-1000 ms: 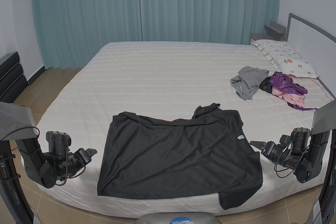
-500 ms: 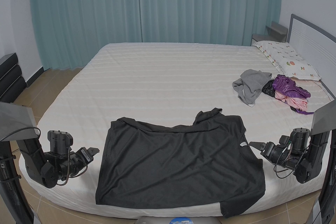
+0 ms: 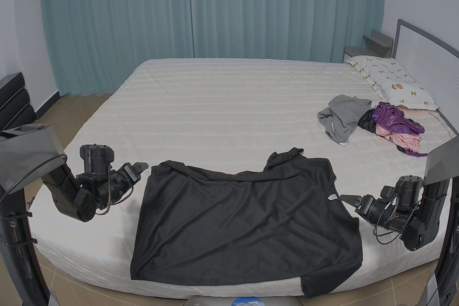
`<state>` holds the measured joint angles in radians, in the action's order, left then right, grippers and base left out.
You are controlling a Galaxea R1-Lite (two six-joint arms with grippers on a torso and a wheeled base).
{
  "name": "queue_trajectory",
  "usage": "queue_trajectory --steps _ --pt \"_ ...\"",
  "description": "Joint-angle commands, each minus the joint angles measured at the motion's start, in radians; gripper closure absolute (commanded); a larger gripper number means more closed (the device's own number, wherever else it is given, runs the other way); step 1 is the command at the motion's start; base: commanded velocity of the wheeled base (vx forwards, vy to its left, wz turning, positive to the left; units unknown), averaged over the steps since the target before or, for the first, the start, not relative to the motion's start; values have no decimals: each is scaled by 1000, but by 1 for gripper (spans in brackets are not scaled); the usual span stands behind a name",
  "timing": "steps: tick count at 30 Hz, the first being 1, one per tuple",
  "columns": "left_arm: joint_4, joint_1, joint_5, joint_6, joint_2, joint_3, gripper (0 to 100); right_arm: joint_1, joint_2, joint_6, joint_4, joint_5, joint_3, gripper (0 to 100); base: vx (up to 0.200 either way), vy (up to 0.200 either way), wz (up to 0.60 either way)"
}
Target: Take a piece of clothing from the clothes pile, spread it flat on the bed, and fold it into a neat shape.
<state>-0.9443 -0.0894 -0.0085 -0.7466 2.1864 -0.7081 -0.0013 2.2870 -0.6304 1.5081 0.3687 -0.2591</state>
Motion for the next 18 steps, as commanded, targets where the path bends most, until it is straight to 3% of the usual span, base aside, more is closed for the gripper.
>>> queue_trajectory --steps 1,8,13,18 --pt "177 3 -94 0 177 -340 0 4 9 0 -5 1 1 0 0 0 0" --pt "348 5 -122 3 374 -694 0 26 40 0 1 1 3 0 0 0 0" --pt "466 -1 -77 3 438 -840 0 32 48 0 -2 -1 6 0 0 0 0" --pt "469 3 -71 -11 444 -852 0 26 55 0 -2 -1 6 0 0 0 0"
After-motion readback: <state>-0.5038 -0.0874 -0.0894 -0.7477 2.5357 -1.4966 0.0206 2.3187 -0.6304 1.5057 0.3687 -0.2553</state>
